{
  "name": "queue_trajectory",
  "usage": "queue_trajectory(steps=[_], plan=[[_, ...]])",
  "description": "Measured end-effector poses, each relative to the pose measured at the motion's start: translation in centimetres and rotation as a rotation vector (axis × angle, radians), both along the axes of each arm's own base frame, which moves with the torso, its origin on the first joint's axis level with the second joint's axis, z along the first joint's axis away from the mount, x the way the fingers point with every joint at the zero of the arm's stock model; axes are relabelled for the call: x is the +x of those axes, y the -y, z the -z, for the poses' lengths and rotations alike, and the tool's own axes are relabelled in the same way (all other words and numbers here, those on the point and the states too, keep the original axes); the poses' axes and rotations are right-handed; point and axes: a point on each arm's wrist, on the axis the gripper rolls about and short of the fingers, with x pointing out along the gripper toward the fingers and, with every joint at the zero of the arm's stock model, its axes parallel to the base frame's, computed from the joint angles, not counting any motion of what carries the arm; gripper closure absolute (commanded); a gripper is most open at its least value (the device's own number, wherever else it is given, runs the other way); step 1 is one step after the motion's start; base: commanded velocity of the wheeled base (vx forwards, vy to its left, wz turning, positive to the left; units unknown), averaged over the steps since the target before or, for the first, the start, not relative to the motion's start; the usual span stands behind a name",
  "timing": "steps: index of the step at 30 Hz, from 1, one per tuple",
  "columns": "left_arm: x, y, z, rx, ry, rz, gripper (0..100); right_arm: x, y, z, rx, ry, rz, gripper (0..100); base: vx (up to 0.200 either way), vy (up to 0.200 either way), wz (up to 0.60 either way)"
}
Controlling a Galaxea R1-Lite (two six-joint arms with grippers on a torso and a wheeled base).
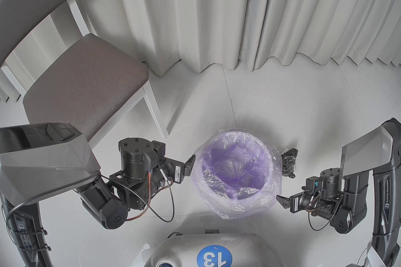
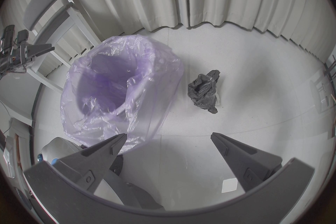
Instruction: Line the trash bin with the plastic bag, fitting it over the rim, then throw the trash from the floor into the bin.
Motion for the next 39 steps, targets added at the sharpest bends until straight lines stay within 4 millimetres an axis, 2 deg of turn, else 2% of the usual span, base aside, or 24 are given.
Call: queue_trajectory(steps=[8, 18, 27, 30, 33, 39], plan=[[0.0, 0.1, 0.0, 0.000, 0.001, 0.004, 0, 0.3, 0.1, 1.3, 0.005, -0.034, -0.002, 0, 0.000, 0.000, 0.00], [-0.2, 0.7, -0.3, -0.007, 0.022, 0.026, 0, 2.2, -0.3, 3.0, 0.011, -0.010, -0.008, 0, 0.000, 0.000, 0.00], [-0.3, 1.0, 0.0, -0.003, 0.017, 0.032, 0, 3.1, -0.3, 4.1, 0.018, -0.080, -0.032, 0, 0.000, 0.000, 0.00], [-0.4, 0.9, 0.2, -0.002, 0.009, 0.031, 0, 2.9, -0.3, 3.7, 0.017, -0.070, -0.039, 0, 0.000, 0.000, 0.00], [-0.7, 0.6, 0.4, -0.004, 0.009, 0.029, 0, 1.8, -0.6, 2.5, 0.012, -0.070, -0.060, 0, 0.000, 0.000, 0.00], [-1.6, -0.3, 0.4, -0.018, 0.026, 0.022, 0, -0.8, -1.4, -2.2, 0.013, -0.007, -0.120, 0, 0.000, 0.000, 0.00]])
